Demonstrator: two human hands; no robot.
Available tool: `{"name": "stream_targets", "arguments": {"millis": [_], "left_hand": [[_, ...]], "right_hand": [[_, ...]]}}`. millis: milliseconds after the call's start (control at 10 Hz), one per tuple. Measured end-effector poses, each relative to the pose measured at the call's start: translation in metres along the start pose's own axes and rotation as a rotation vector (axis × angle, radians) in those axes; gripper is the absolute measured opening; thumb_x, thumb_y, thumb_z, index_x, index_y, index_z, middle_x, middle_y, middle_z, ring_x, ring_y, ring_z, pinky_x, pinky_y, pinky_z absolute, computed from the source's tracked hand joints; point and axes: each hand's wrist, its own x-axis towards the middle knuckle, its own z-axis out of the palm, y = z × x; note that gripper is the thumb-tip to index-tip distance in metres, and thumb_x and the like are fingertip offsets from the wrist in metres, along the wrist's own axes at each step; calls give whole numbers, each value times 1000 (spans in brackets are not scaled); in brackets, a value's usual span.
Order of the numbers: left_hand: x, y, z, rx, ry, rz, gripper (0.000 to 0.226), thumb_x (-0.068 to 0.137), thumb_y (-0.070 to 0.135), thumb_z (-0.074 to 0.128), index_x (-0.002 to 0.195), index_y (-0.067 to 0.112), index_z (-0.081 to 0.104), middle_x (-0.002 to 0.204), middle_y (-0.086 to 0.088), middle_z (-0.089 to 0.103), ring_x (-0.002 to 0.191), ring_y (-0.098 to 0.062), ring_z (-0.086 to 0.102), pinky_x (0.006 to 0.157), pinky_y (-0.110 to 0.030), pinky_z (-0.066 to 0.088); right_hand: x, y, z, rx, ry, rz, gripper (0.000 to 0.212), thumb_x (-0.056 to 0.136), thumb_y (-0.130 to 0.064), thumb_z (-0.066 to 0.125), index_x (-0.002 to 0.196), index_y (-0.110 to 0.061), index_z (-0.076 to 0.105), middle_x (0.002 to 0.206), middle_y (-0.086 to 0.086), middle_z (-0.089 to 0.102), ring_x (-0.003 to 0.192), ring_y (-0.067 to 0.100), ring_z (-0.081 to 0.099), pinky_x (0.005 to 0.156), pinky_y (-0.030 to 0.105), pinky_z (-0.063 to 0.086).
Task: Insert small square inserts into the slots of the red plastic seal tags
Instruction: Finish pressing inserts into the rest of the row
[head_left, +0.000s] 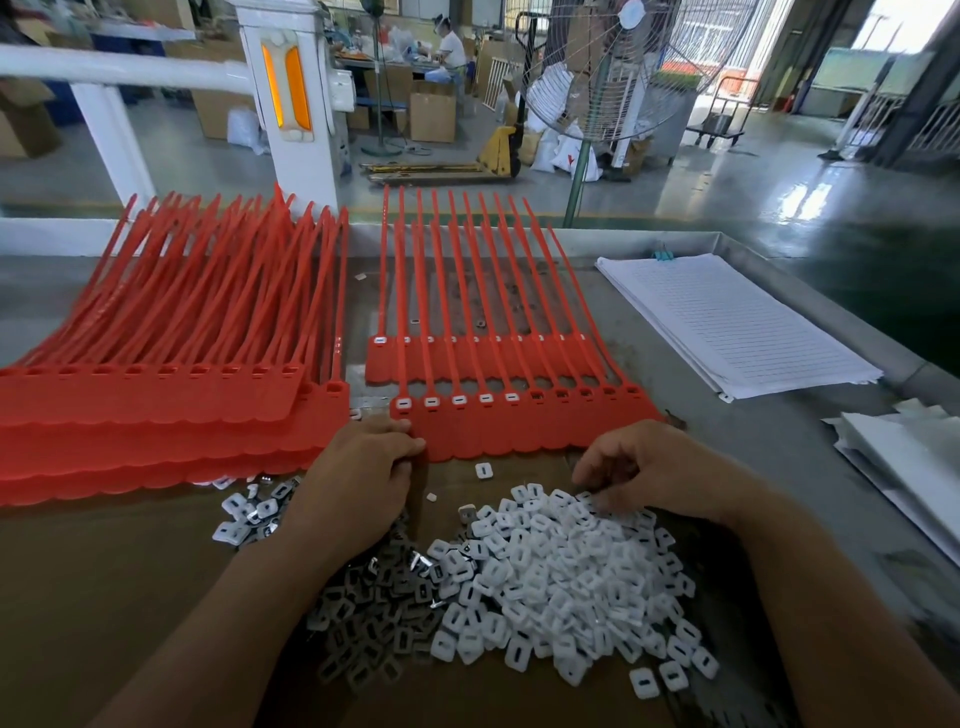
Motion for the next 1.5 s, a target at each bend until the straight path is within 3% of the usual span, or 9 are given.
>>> {"name": "stream_targets", "arguments": {"millis": [100,300,500,700,800,1100,1200,1400,1500], "left_hand": [[1,1,0,5,-4,0,33,90,11,49,121,19,58,134,4,47,126,-11,35,100,-14,18],[0,0,-1,8,-8,-3,33,90,11,48,121,19,58,135,5,47,127,-11,35,100,-13,16],[1,0,-1,7,-10,4,33,90,10,48,121,18,58,135,4,47,127,-11,35,99,-13,16],[1,0,-1,15,-12,9,34,90,10,49,121,18,58,135,3,47,127,-11,35,98,-12,16],[1,0,-1,16,-13,8,34,90,10,49,121,18,58,135,3,48,126,-11,35,99,-14,17],[0,1,-1,14,-24,-16,34,90,10,47,122,19,57,135,5,46,126,-10,34,100,-12,17],[0,1,-1,11,-34,-34,34,90,11,47,122,19,58,136,6,45,127,-10,33,103,-17,19],[0,4,-2,-6,-31,-40,34,90,10,48,121,19,58,136,6,45,127,-10,34,102,-16,20],[0,5,-3,-7,-29,-35,34,91,10,47,122,18,58,136,6,45,126,-10,34,102,-15,20]], "right_hand": [[2,-1,3,0,-22,24,19,75,-9,73,74,-27,67,69,-6,69,58,-1,61,57,12,46],[3,2,1,-47,42,21,6,83,-21,67,82,-27,69,78,-10,69,70,-2,62,67,7,44],[3,3,1,-11,70,22,16,87,-16,61,82,-28,69,69,-24,65,65,-8,59,64,4,42],[4,4,3,275,198,8,16,84,-4,62,78,-17,67,66,-5,70,60,4,65,54,9,45],[3,5,2,180,201,-7,21,77,-7,71,73,-27,67,70,-12,69,67,-1,64,64,9,46],[25,7,3,280,411,29,25,78,3,66,70,-20,62,62,-6,64,52,-2,57,54,12,48],[40,3,-2,157,433,-8,29,77,1,68,67,-25,61,68,-10,62,58,-7,56,61,7,44],[70,1,-3,51,460,32,30,79,-3,67,66,-28,58,73,-6,62,72,11,58,79,33,48],[80,-2,-1,24,455,27,23,81,-5,66,69,-24,60,73,-11,60,69,1,54,71,22,45]]}}
